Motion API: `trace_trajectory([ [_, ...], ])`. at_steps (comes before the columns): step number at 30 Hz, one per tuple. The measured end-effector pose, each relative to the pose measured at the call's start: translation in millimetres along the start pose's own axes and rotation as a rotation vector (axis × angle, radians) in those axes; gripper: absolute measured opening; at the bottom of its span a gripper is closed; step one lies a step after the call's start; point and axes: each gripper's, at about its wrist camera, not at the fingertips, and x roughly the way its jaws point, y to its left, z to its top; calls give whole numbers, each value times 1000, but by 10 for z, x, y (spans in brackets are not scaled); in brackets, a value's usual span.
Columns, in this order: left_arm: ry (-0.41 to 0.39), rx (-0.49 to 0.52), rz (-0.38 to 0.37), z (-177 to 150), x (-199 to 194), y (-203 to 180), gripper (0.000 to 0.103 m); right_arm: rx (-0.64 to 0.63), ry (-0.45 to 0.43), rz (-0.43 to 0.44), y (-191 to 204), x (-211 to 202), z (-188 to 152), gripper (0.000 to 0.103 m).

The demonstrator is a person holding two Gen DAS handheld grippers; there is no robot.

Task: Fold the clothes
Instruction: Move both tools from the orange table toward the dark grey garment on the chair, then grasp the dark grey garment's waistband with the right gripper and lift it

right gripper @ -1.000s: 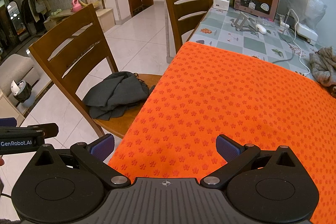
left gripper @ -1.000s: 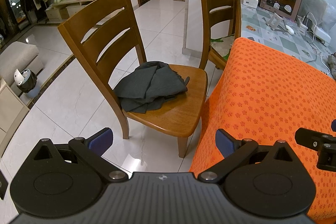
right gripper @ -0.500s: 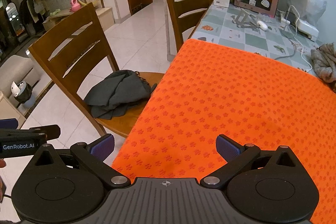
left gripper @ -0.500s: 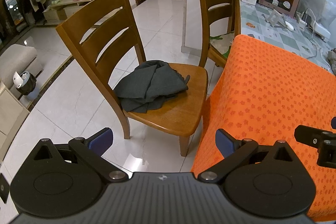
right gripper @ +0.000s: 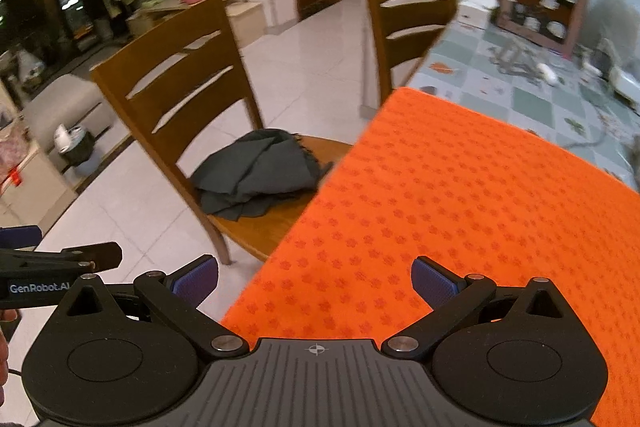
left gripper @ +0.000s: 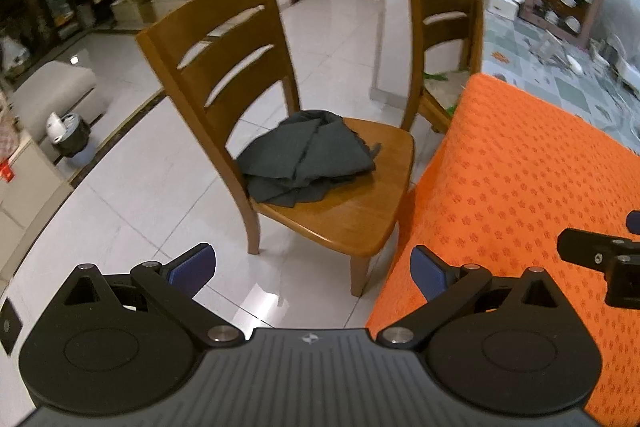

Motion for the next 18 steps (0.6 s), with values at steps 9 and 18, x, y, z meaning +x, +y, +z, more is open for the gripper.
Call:
trace_trajectory([
  [9,-32,-32,49,110,213,241,103,-91,-25,59,117,453,545,102],
  [18,-30,36,0,423,1259,778,103,-88,4,88,429,1645,1248,102],
])
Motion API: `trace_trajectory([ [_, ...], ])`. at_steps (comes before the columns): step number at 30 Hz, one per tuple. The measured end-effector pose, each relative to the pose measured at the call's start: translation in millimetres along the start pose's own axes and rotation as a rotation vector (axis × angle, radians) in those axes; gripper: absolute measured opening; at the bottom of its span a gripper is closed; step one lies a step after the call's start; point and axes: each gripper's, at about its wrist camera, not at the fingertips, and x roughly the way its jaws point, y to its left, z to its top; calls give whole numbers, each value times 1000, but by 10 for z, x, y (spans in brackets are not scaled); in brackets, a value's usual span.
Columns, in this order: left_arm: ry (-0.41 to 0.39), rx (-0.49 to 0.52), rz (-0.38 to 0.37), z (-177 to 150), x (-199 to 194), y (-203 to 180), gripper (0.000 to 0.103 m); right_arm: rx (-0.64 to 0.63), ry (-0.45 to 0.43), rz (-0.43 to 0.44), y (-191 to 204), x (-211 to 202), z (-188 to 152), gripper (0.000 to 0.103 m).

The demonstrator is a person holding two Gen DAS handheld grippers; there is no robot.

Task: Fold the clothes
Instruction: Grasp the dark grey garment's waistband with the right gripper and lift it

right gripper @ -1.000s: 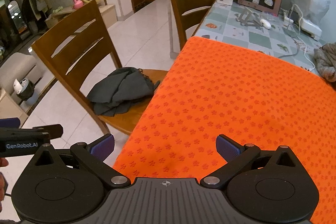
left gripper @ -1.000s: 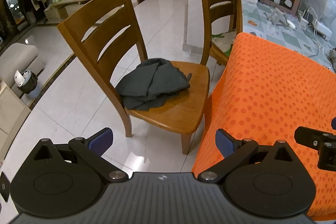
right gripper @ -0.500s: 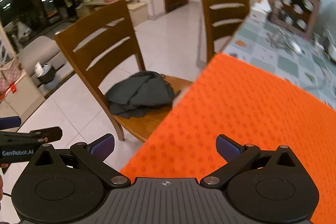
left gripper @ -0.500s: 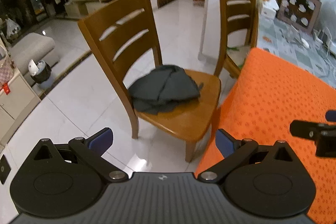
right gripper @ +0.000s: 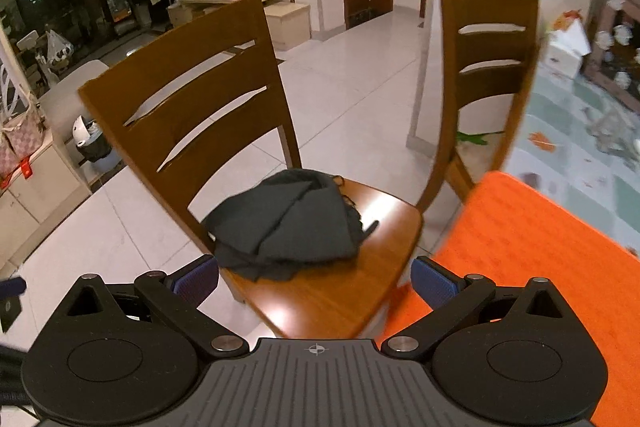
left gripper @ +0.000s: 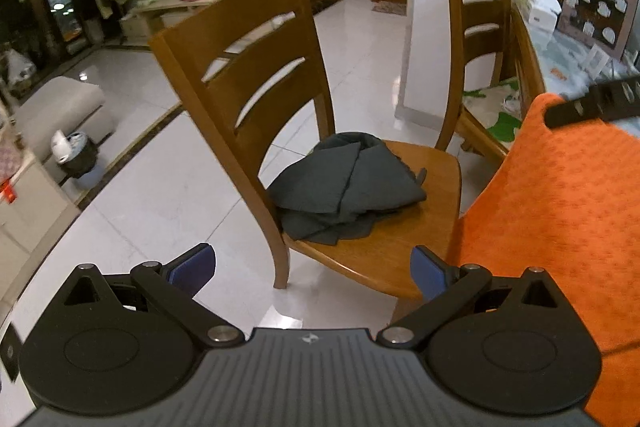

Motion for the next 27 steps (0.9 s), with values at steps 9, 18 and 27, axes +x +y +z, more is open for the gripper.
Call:
trace_trajectory([
  [9,-37,107,-104,281,1036,326,103,87,66,11,74,1815,283,102],
  [18,-19,177,-181,322,1955,491,103,148,187,-45,-242,3518,111,102],
  [27,37,179,-177,267,2524,562,103,56,282,8,-538,4556,-150,97],
])
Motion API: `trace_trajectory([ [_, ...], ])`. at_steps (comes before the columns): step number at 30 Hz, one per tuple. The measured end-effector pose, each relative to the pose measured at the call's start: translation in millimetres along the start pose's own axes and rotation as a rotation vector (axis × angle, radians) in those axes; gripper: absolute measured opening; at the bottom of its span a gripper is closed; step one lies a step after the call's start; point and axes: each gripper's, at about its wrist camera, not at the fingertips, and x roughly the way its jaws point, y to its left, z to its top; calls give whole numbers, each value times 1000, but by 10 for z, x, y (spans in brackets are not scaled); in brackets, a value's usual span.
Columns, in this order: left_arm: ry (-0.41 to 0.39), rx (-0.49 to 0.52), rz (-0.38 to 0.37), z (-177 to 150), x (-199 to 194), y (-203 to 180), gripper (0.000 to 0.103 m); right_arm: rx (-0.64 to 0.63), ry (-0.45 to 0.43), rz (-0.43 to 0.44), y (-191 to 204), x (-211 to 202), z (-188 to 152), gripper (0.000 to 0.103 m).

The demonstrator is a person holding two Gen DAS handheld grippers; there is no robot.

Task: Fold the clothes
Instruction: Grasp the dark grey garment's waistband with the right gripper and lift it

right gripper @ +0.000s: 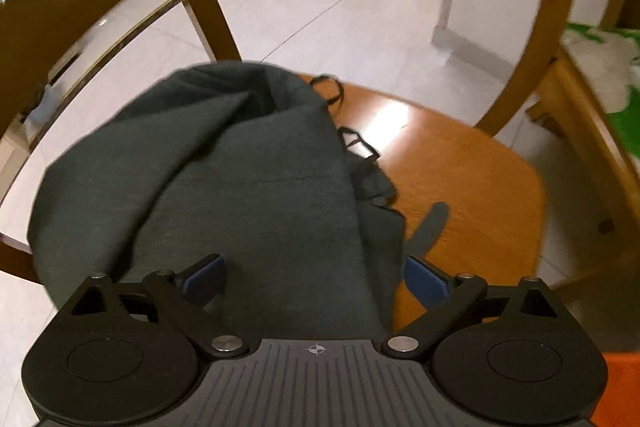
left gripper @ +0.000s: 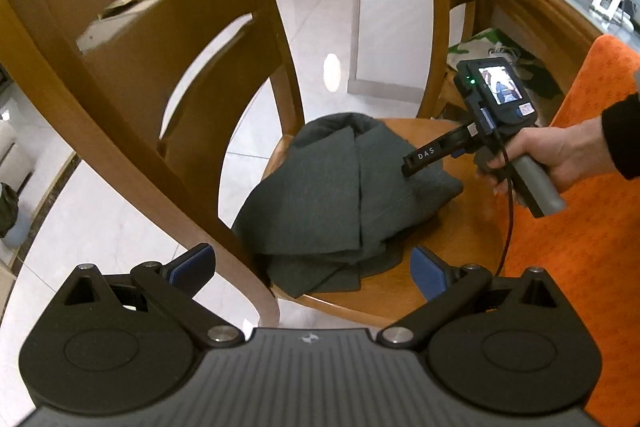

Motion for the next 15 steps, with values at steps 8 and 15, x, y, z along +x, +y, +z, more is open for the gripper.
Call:
trace_trajectory([
  [8,36,-22,3,-35,240,66,103,214,67,215,-255,234,53,59],
  [15,-1,-9,-8,78,-20,16,103,238,18,252,-239,-495,91,6],
])
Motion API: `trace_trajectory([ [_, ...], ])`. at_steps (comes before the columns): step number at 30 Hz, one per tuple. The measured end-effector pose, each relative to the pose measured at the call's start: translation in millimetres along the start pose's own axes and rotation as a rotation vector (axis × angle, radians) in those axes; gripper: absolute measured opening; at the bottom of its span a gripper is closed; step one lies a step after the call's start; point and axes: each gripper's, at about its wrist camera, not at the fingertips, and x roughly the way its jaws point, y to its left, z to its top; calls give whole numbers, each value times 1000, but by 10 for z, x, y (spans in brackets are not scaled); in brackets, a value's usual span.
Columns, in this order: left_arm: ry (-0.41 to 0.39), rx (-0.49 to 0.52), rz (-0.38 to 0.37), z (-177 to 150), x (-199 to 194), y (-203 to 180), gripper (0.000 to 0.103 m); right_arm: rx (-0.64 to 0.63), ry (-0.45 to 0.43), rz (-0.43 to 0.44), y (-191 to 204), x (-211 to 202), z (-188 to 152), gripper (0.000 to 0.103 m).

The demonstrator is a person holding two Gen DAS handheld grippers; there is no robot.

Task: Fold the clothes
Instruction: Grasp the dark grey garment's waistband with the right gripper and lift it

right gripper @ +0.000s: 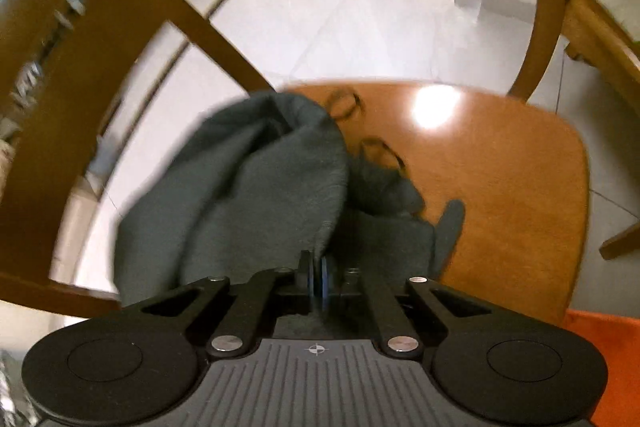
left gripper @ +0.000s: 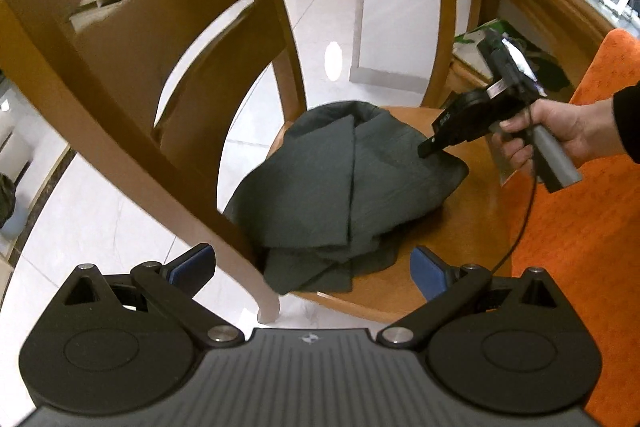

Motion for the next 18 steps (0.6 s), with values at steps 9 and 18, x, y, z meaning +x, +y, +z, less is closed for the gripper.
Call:
trace_trajectory([
  [9,-48,19,-14,140,-345,-66,103,51,-131,190,602,-1340,-60,6],
  [18,-70,87,-46,180,-770,-118,103,21,-246,318,1277,-2722,-268,5],
])
